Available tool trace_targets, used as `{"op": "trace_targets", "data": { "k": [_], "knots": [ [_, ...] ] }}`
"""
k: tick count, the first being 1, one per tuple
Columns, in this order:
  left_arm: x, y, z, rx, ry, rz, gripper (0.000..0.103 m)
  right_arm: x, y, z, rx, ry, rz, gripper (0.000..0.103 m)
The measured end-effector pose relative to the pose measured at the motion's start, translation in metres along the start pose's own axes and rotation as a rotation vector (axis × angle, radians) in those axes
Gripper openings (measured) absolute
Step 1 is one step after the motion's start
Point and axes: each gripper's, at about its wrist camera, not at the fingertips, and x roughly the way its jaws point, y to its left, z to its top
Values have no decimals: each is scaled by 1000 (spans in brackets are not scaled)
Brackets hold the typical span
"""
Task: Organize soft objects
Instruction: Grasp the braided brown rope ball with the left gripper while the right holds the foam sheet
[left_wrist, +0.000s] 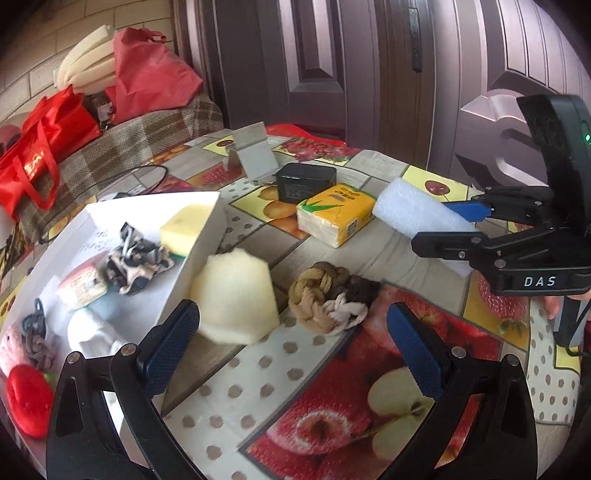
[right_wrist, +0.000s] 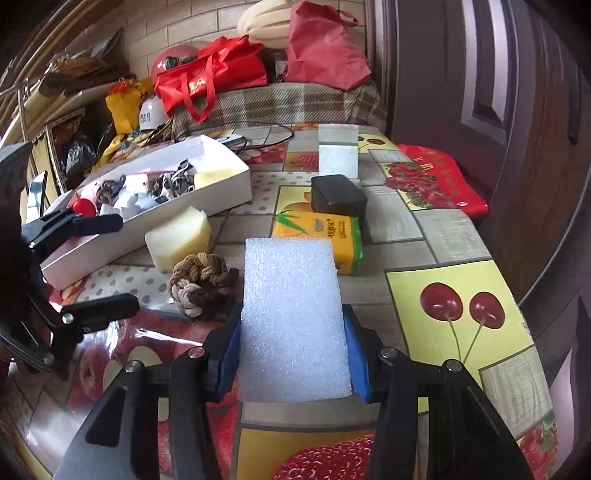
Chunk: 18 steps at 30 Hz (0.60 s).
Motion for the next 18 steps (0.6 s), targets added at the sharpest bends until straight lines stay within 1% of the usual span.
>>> {"op": "trace_targets", "data": {
  "k": [3, 5, 6, 7, 8, 11, 17, 18],
  "knots": [
    [23, -21, 15, 85, 33, -15, 102, -10, -19, -1, 98, -61, -20, 50],
    [40, -30, 22, 130, 77, -24, 98, -14, -28, 0, 151, -86, -28, 50],
    [49, -32, 23, 143, 112, -26, 95, -15, -30, 0, 164, -92, -31, 50],
    [54, -33, 24, 147, 133, -30, 95, -15, -31, 0, 170, -97, -30, 50],
    [55, -33, 24, 144, 137, -38, 94, -15, -30, 1, 171, -101, -26, 50],
    [55, -29, 24, 119, 144, -47, 94, -13, -26, 3, 159, -97, -9, 50],
    [54, -30, 20, 108, 152, -41, 94, -12, -25, 3, 164, -98, 19, 50],
    [54, -29, 19, 104, 153, -52, 89, -11, -26, 3, 170, -100, 21, 50]
  ]
}}
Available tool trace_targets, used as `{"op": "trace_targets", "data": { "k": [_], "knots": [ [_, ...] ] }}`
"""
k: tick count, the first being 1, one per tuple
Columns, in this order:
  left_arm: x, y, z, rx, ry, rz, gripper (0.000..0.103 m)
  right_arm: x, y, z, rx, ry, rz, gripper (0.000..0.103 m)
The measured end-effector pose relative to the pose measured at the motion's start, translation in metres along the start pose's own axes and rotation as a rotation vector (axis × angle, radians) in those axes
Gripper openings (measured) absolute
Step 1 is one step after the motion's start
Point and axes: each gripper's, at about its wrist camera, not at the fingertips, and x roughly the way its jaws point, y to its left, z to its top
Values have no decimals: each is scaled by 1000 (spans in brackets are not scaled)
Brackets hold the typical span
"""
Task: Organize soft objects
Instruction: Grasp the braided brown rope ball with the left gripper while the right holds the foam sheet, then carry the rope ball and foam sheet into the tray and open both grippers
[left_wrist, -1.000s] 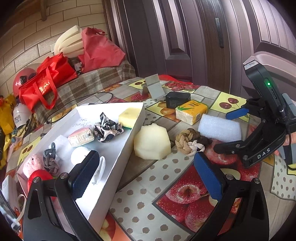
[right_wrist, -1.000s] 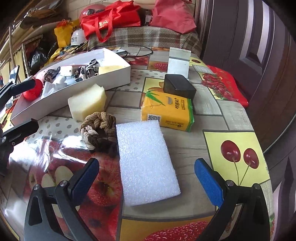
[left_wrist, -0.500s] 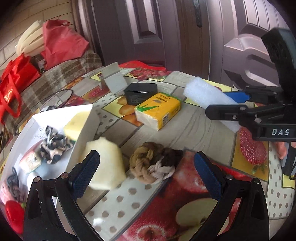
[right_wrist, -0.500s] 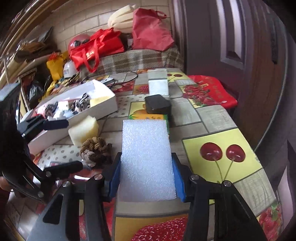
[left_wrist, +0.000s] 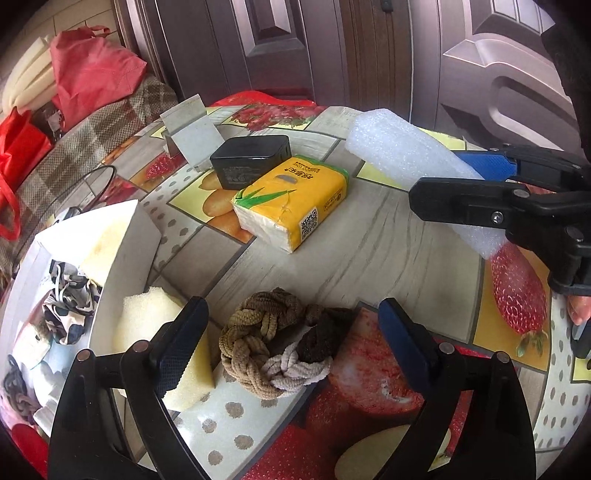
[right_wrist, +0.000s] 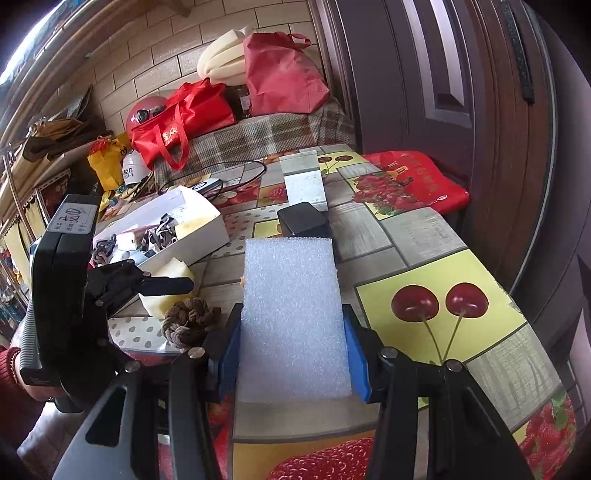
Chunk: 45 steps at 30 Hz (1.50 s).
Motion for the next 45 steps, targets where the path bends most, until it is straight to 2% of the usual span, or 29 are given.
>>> {"op": "trace_targets", "data": {
  "k": [1, 2, 3, 4, 10, 14, 20, 25, 30, 37, 45],
  "knots": [
    [-1, 0, -1, -2, -1, -38, 71, 0, -1, 0, 6, 0, 2, 50],
    [-3, 1, -2, -5, -4, -83, 59, 0, -2, 0, 11, 1, 1, 50],
    [-4, 0, -2, -6, -8, -106, 38, 1, -3, 0, 15, 2, 0, 50],
    [-6, -2, -2, 4, -16, -86, 32, 1, -3, 0, 18, 2, -1, 50],
    [-22, -21, -5, 72, -98, 54, 31, -3, -4, 0, 24, -18, -19, 50],
    [-33, -17, -8, 30, -160, 172, 31, -12, -2, 0, 18, -69, -43, 50],
    [-51, -3, -15, -58, -234, 289, 31, -21, 10, 0, -7, -143, -69, 50],
    [-63, 7, -21, -123, -283, 298, 31, -25, 14, 1, -3, -185, -100, 50],
    [-82, 12, -32, -167, -377, 304, 31, -25, 18, 1, 28, -211, -111, 50],
    [-113, 24, -61, -226, -453, 314, 31, -7, 58, 3, -82, -198, -142, 50],
    [-140, 57, -93, -350, -516, 364, 31, 5, 85, 7, -111, -219, -117, 50]
  ]
}}
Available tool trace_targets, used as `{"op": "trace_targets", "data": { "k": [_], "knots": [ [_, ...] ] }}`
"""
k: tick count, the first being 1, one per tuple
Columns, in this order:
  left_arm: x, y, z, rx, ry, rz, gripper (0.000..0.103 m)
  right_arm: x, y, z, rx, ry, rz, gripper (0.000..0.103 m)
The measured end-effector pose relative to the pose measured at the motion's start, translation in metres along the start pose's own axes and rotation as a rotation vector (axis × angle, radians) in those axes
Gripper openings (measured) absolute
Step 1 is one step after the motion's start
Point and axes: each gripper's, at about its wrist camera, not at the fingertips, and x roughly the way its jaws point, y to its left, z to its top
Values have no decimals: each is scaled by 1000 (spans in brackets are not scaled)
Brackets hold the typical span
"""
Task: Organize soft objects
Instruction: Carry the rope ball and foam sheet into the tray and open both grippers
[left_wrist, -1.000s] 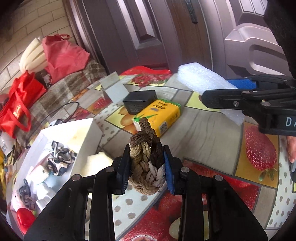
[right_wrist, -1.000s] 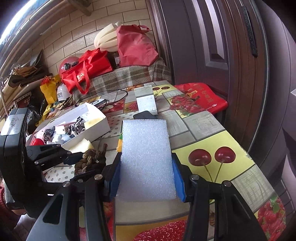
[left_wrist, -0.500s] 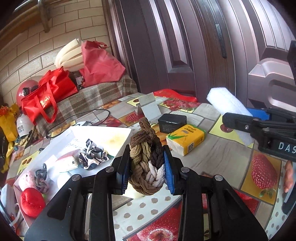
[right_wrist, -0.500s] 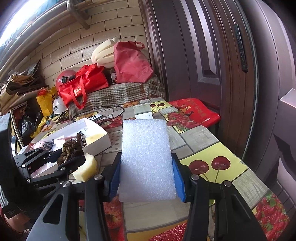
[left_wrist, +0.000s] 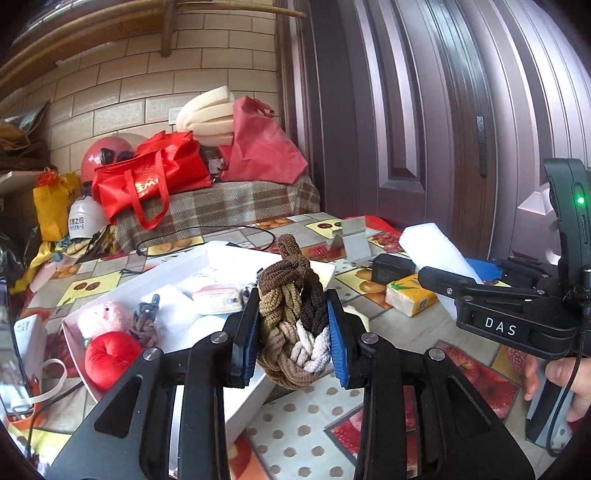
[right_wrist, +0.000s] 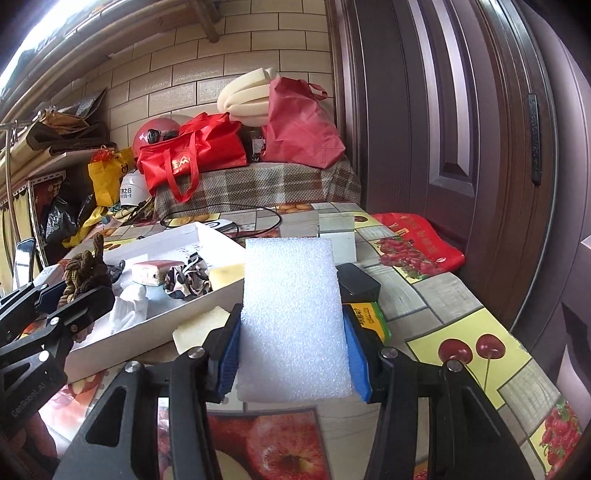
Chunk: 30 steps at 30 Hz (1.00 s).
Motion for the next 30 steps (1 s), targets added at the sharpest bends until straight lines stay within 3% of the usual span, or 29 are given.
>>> {"op": "trace_targets", "data": {
  "k": [11, 23, 30],
  "knots": [
    [2, 63, -4, -62, -4, 132, 32, 13, 40, 4, -59, -4, 39, 50],
    [20, 115, -6, -131, 13, 206, 32, 38, 84, 13, -89, 11, 74, 50],
    [28, 131, -4, -154, 20, 213, 32, 46, 107, 16, -119, 5, 99, 50]
  ]
}}
